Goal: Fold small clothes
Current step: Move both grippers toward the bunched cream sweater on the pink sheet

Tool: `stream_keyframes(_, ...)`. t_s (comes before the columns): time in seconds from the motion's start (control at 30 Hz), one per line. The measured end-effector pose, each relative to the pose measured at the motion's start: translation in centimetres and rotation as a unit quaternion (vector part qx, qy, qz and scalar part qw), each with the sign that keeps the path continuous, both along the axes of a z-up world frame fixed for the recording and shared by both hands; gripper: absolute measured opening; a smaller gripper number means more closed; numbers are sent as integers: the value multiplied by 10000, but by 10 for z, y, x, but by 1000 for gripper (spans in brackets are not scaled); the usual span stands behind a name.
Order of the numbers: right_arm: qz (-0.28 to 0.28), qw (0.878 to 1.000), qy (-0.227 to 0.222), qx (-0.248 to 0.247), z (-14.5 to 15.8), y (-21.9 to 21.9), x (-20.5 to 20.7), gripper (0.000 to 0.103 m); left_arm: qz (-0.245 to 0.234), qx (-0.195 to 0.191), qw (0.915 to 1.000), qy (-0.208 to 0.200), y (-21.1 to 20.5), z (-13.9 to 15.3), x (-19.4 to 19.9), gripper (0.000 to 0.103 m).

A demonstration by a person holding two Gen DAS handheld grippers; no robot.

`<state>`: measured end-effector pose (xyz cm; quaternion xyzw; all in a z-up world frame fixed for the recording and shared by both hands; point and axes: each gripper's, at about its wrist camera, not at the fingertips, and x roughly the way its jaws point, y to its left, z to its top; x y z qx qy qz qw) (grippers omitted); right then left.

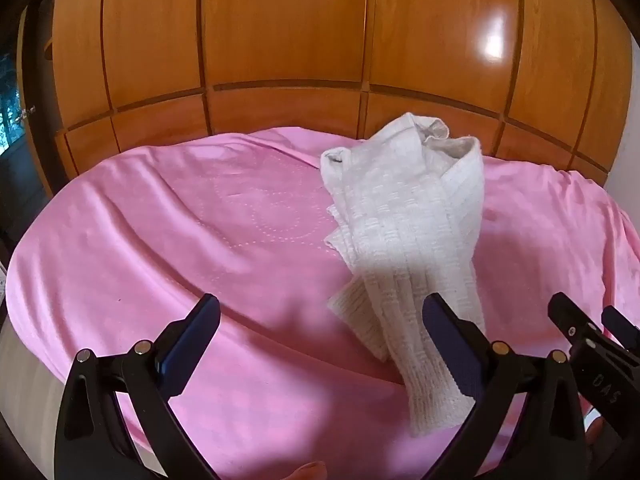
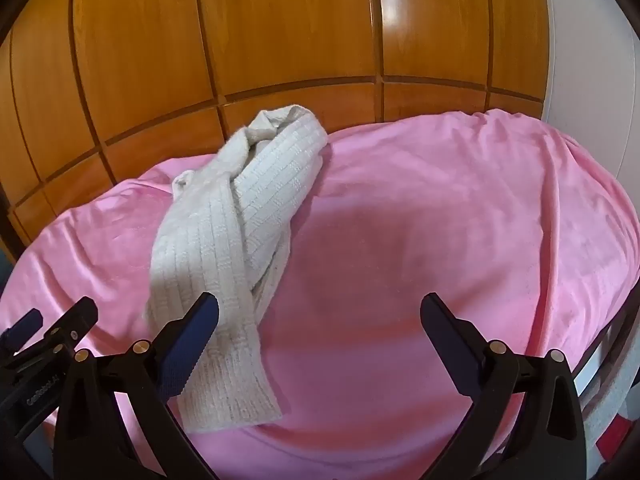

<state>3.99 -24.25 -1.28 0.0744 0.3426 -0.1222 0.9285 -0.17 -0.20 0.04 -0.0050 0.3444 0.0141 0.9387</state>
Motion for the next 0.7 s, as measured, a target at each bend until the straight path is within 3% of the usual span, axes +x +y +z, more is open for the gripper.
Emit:
stream_keyframes(0.03, 2, 9998, 74, 188, -1, -3, 2, 100, 7, 52, 10000, -23, -2, 0, -1, 101)
stream_keyframes(0.3, -8, 9998, 149, 130, -3, -5, 4, 100, 69, -28, 9998, 177, 0, -11, 10, 101)
stream_keyframes(0.7, -55, 9994, 213, 251, -7, -16, 8, 100, 98, -38, 9999, 71, 2, -11, 8, 101)
